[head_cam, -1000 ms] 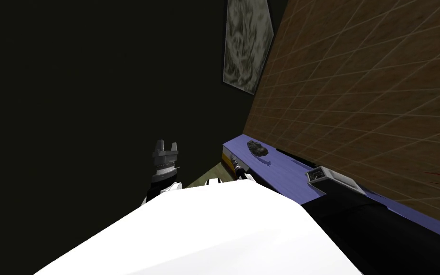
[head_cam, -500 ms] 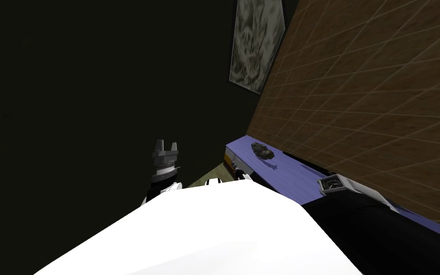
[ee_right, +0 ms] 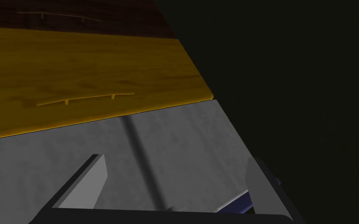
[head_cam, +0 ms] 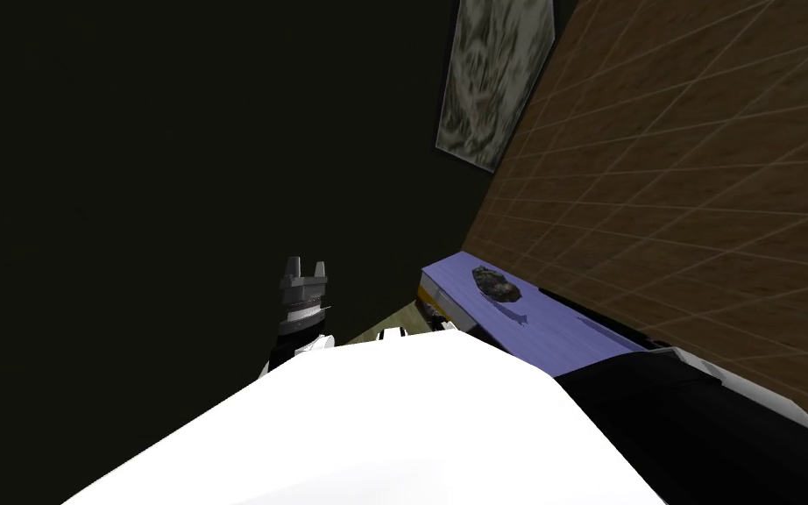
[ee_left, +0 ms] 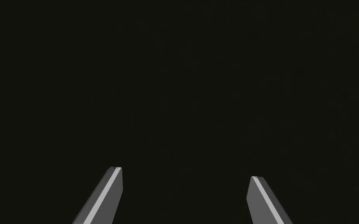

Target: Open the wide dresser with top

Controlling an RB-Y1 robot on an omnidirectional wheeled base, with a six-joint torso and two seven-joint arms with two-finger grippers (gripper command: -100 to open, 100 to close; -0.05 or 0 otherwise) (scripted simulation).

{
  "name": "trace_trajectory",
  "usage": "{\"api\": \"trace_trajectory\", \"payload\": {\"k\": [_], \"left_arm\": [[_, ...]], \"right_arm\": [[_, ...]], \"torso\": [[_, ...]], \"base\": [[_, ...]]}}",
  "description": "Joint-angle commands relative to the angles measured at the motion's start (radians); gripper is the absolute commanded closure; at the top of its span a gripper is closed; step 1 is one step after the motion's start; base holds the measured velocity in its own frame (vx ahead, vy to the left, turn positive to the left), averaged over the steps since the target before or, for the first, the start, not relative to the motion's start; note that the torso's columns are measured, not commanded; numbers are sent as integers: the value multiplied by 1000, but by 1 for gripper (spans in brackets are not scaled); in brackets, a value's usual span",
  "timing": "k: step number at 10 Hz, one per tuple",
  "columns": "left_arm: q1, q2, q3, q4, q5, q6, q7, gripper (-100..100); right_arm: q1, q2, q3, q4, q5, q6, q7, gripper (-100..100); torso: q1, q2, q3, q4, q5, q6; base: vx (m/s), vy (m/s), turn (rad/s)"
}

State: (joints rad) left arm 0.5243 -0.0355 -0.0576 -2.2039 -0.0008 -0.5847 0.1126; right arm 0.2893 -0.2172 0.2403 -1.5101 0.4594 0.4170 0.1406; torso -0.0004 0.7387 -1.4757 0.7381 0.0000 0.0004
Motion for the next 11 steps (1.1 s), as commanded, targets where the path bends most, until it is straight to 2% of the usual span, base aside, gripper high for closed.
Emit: {"api": "trace_trajectory", "payload": {"k": [1, 2, 3, 4, 5, 6, 7, 9, 10, 11], "left_arm": [[0, 0, 0, 0, 0, 0, 0, 0], [0, 0, 0, 0, 0, 0, 0, 0], [0, 0, 0, 0, 0, 0, 0, 0], [0, 0, 0, 0, 0, 0, 0, 0], [0, 0, 0, 0, 0, 0, 0, 0], [0, 0, 0, 0, 0, 0, 0, 0], [0, 0, 0, 0, 0, 0, 0, 0], [0, 0, 0, 0, 0, 0, 0, 0], [0, 0, 0, 0, 0, 0, 0, 0], [0, 0, 0, 0, 0, 0, 0, 0]], "right_arm": [[-6, -3, 17, 66, 54, 70, -2, -100], [-21, -6, 35, 99, 94, 103, -2, -100], [-21, -6, 35, 126, 99, 130, -2, -100], [-21, -6, 35, 126, 99, 134, -2, -100], [-37, -9, 54, 182, 142, 170, -1, -100], [-37, -9, 54, 186, 142, 191, -1, -100], [-53, -12, 71, 233, 183, 222, -1, -100], [-53, -12, 71, 246, 183, 259, -1, -100], [-70, -14, 89, 304, 223, 287, -1, -100], [-70, -14, 89, 305, 223, 306, -1, -100]], "torso": [[1, 0, 0, 0, 0, -1], [0, 0, 0, 0, 0, 0], [1, -1, -1, 0, 0, -1], [0, -1, -1, 0, 0, 0], [-1, 1, 0, 0, 0, 0], [1, -1, 0, 0, 0, -1], [0, -1, 0, 0, 0, 0], [0, -1, -1, 0, 0, 0], [-1, 1, 0, 0, 0, 0], [0, 0, 0, 0, 0, -1]], "base": [[46, 33, 136], [59, 41, 188], [55, 38, 120], [25, 20, -5], [46, 30, 180], [46, 28, 105], [60, 34, 190], [38, 20, 34], [39, 15, 146], [41, 20, 108]]}}
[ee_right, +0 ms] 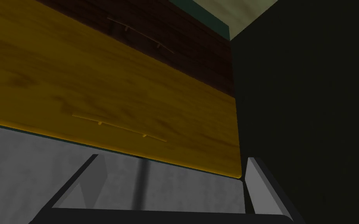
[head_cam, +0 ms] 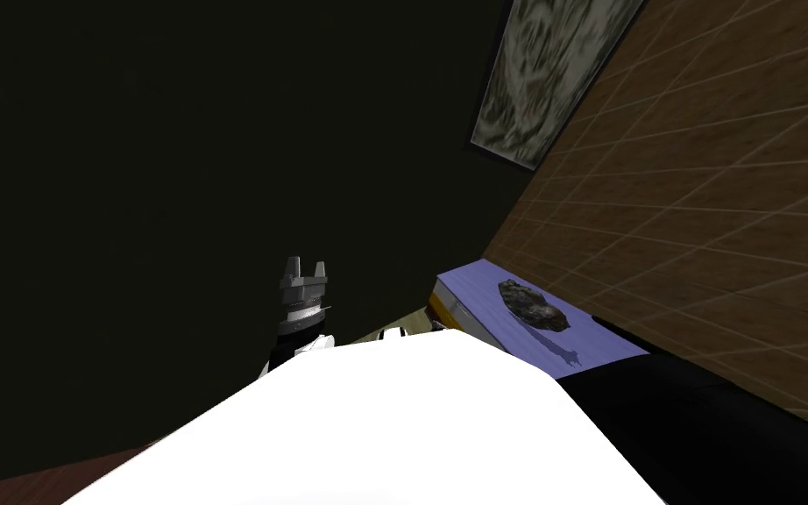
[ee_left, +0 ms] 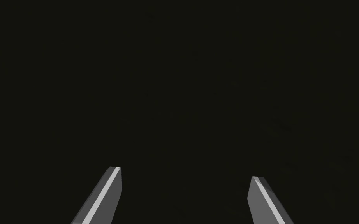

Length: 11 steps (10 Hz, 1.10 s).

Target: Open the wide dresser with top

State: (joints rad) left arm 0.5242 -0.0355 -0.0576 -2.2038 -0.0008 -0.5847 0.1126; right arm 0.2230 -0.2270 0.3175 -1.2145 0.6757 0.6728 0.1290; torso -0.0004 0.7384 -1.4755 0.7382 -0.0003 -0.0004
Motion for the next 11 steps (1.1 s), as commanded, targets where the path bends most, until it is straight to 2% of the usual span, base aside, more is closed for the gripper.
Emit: {"api": "trace_trajectory", "payload": {"k": [1, 2, 3, 4, 5, 6, 7, 8, 9, 10, 11], "left_arm": [[0, 0, 0, 0, 0, 0, 0, 0], [0, 0, 0, 0, 0, 0, 0, 0], [0, 0, 0, 0, 0, 0, 0, 0], [0, 0, 0, 0, 0, 0, 0, 0], [0, 0, 0, 0, 0, 0, 0, 0], [0, 0, 0, 0, 0, 0, 0, 0], [0, 0, 0, 0, 0, 0, 0, 0], [0, 0, 0, 0, 0, 0, 0, 0], [0, 0, 0, 0, 0, 0, 0, 0], [0, 0, 0, 0, 0, 0, 0, 0], [0, 0, 0, 0, 0, 0, 0, 0]], "right_arm": [[-4, -4, 12, 9, 7, 63, 11, -100], [-21, -5, 28, 54, 45, 102, 12, -100], [-21, -5, 28, 67, 45, 120, 12, -100], [-38, -6, 44, 110, 80, 150, 13, -100], [-38, -6, 44, 124, 80, 176, 13, -100], [-55, -6, 60, 179, 114, 204, 13, -100], [-55, -6, 60, 180, 114, 229, 13, -100], [-55, -6, 60, 180, 114, 229, 13, -100], [-73, -5, 74, 213, 145, 277, 15, -100], [-73, -5, 74, 235, 145, 279, 15, -100], [-90, -3, 89, 262, 174, 322, 16, -100]], "torso": [[1, 0, -1, 0, 0, 1], [1, 0, 0, 0, 0, 1], [1, -1, -1, 0, 0, 0], [1, -1, -1, 0, 0, 1], [1, -2, -1, 0, 0, 0], [0, -1, -1, 0, 0, 1], [0, -1, -1, 0, 0, 0], [0, 0, 0, 0, 0, 1], [0, 1, 1, 0, 0, 0], [1, 0, 0, 0, 0, 0], [1, -1, -1, 0, 0, 1]], "base": [[19, 16, -15], [35, 25, 113], [40, 24, 97], [53, 27, 121], [50, 16, 63], [57, 16, 107], [42, 13, 50], [13, 8, -11], [18, 14, 88], [29, 15, 53], [42, 14, 73]]}}
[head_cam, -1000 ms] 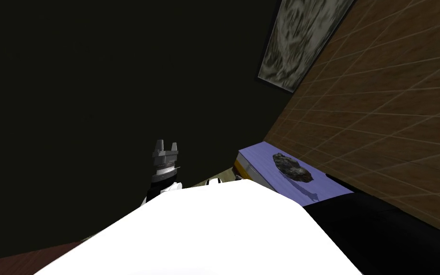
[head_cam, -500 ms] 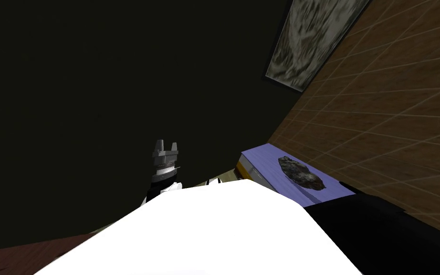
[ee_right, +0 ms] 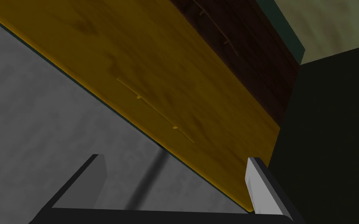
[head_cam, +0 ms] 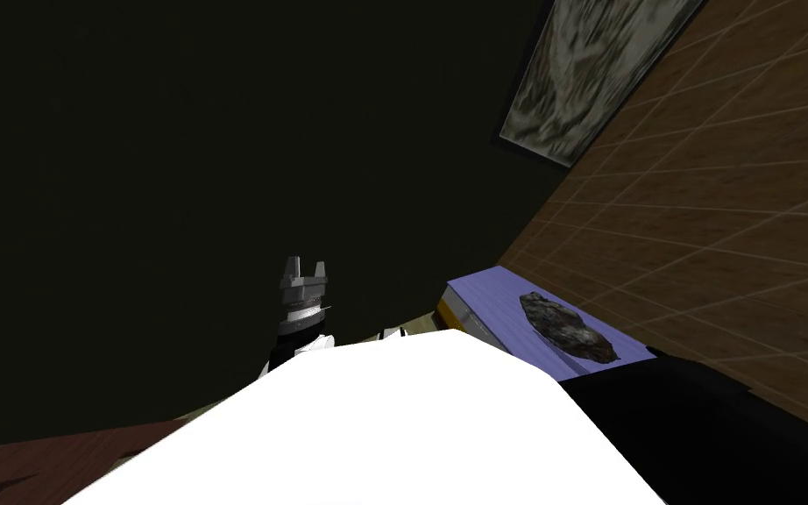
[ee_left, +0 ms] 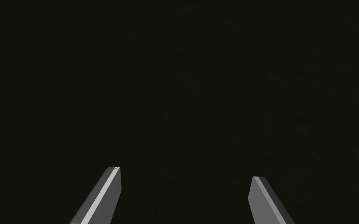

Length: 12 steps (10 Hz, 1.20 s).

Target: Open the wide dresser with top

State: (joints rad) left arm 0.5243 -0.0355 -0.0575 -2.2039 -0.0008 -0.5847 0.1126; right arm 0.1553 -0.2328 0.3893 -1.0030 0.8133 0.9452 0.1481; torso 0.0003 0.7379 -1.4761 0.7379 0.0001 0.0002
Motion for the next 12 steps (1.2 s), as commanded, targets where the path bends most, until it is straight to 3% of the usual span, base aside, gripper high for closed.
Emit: {"api": "trace_trajectory", "payload": {"k": [1, 4, 5, 6, 7, 8, 9, 11, 12], "left_arm": [[0, 0, 0, 0, 0, 0, 0, 0], [0, 0, 0, 0, 0, 0, 0, 0], [0, 0, 0, 0, 0, 0, 0, 0], [0, 0, 0, 0, 0, 0, 0, 0], [0, 0, 0, 0, 0, 0, 0, 0], [1, 0, 0, 0, 0, 0, 0, 0], [2, 0, -1, 2, 0, 0, 0, 0], [5, 1, -3, 4, -1, 1, 1, 0], [7, 1, -4, 6, -1, 2, 1, 0]], "right_arm": [[-23, 3, 17, 74, 37, 55, -3, -100], [-57, 7, 43, 173, 89, 135, 0, -100], [-57, 7, 43, 176, 89, 145, 0, -100], [-74, 9, 55, 224, 113, 181, 1, -100], [-74, 9, 55, 224, 113, 186, 1, -100], [-91, 12, 67, 269, 136, 223, 3, -100], [-91, 12, 67, 269, 136, 226, 3, -100], [-122, 16, 89, 352, 176, 287, 7, -100], [-122, 16, 89, 352, 176, 298, 7, -100]], "torso": [[0, -1, -1, 0, 0, 0], [0, 0, 0, 0, 0, 0], [0, 1, 0, 0, 0, 0], [0, 1, 1, 0, 0, 0], [0, 0, 0, 0, 0, 0], [0, 0, 0, 0, 0, 0], [0, -1, -1, 0, -1, 0], [1, -3, -3, 0, 0, 0], [2, -5, -4, 0, -1, 0]], "base": [[38, 14, 38], [43, 14, 40], [28, 11, 26], [32, 11, 32], [24, 5, 18], [24, -2, 20], [19, -1, 18], [30, 0, 20], [27, 0, 10]]}}
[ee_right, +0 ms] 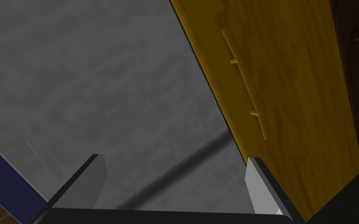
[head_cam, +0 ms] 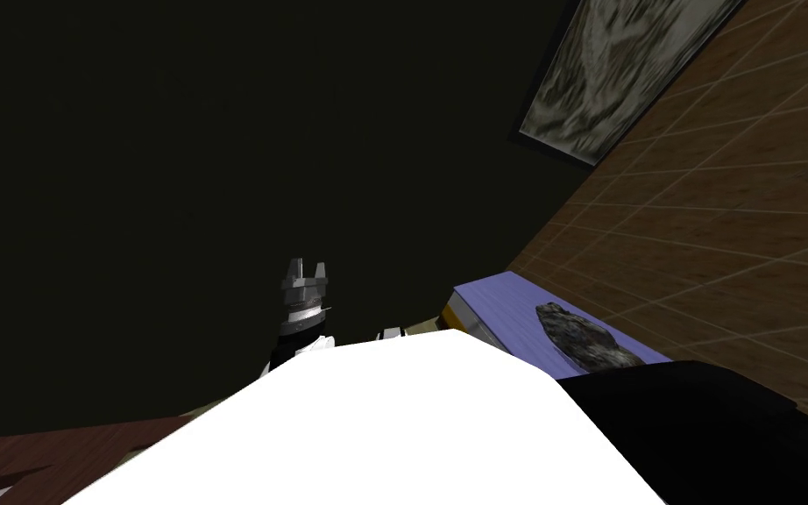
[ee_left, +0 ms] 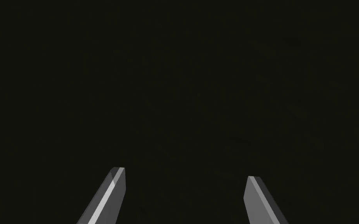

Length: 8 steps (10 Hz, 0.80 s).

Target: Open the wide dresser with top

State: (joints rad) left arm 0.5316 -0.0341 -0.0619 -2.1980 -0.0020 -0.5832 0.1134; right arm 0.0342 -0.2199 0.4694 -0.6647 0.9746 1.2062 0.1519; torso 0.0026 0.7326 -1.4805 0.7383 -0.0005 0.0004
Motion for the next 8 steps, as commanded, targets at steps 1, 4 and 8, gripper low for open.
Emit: {"api": "trace_trajectory", "payload": {"k": [1, 4, 8], "left_arm": [[3, 0, -1, 2, 0, 0, 0, 0], [12, 2, -7, 10, -2, 2, 1, 0], [25, 5, -15, 20, -4, 3, 2, 0]], "right_arm": [[-15, 5, 19, 52, 33, 70, 4, -100], [-41, 7, 38, 120, 66, 130, 8, -100], [-72, 5, 61, 199, 106, 202, 12, -100]], "torso": [[1, -1, -1, 0, 0, 0], [2, -3, -3, 0, 0, 0], [2, -4, -3, 0, 0, 0]], "base": [[22, 5, 5], [29, 3, 8], [22, 2, 7]]}}
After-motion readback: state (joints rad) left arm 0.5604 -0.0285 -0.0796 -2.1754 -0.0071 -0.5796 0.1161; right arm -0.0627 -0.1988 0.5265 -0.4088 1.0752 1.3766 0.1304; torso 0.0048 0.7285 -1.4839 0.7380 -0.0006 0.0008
